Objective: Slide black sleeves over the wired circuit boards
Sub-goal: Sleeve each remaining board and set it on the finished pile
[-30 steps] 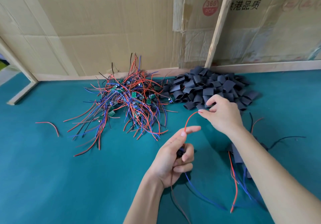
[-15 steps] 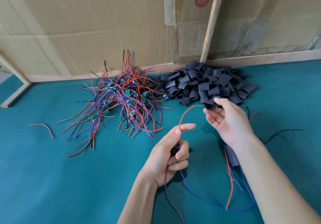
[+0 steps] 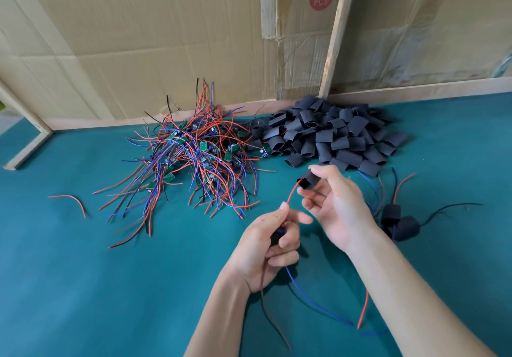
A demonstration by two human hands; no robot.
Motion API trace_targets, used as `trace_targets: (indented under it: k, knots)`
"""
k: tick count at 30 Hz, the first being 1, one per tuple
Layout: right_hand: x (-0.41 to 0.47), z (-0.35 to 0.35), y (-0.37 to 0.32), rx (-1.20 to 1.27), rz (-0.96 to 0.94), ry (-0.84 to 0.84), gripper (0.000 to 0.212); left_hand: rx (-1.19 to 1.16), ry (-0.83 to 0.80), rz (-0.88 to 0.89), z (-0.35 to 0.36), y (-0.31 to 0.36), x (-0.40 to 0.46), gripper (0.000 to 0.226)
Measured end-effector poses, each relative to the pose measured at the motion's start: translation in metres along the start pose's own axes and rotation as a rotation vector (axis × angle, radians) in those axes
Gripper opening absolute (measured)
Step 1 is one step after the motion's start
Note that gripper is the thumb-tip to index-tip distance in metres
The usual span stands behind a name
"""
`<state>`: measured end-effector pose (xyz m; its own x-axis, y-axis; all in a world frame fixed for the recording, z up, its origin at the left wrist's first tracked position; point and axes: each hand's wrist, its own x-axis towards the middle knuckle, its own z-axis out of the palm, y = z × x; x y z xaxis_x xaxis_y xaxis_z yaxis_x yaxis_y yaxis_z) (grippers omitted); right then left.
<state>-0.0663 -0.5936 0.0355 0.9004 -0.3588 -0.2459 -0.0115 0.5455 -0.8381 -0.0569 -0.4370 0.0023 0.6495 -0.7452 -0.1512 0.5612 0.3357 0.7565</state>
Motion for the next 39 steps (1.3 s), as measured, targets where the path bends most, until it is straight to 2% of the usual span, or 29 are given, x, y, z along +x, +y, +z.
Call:
trace_targets:
  k: [2, 6, 10, 13, 15, 21, 26, 29, 33, 36, 39]
  knots:
    - [-0.004, 0.004, 0.006, -0.036, 0.006, -0.057, 0.010, -0.025, 0.016, -0.028, 0.001, 0.002, 0.001, 0.042]
    - [-0.007, 0.007, 0.011, -0.138, -0.018, -0.098, 0.037, -0.061, 0.067, -0.060, 0.003, 0.003, 0.002, 0.056]
    - [-0.006, 0.002, 0.011, -0.282, -0.059, -0.174, 0.024, -0.054, 0.113, -0.067, 0.005, 0.003, 0.004, 0.061]
    - [-0.008, 0.000, 0.012, -0.460, -0.100, -0.231, 0.028, -0.087, 0.091, -0.046, 0.006, 0.003, 0.005, 0.061]
    - [-0.010, -0.001, 0.010, -0.541, -0.120, -0.296, 0.023, -0.105, 0.084, -0.032, 0.005, 0.003, 0.005, 0.063]
    - [-0.007, -0.009, 0.006, -0.613, -0.143, -0.335, 0.020, -0.104, 0.089, -0.020, 0.005, 0.002, 0.005, 0.064]
    - [-0.007, -0.007, 0.008, -0.611, -0.162, -0.294, 0.014, -0.121, 0.083, -0.021, 0.004, 0.002, 0.006, 0.054]
    - [-0.006, -0.009, 0.009, -0.556, -0.183, -0.224, 0.017, -0.137, 0.079, -0.009, 0.006, 0.001, 0.006, 0.042]
    - [-0.003, -0.011, 0.005, -0.482, -0.219, -0.127, 0.013, -0.141, 0.147, -0.006, 0.006, -0.001, 0.005, 0.028]
    - [0.001, -0.015, 0.001, -0.413, -0.231, -0.079, 0.012, -0.120, 0.195, 0.042, 0.003, -0.004, 0.004, 0.006]
    - [0.001, -0.015, 0.000, -0.404, -0.229, -0.060, 0.013, -0.094, 0.200, 0.061, 0.002, -0.005, 0.003, 0.003]
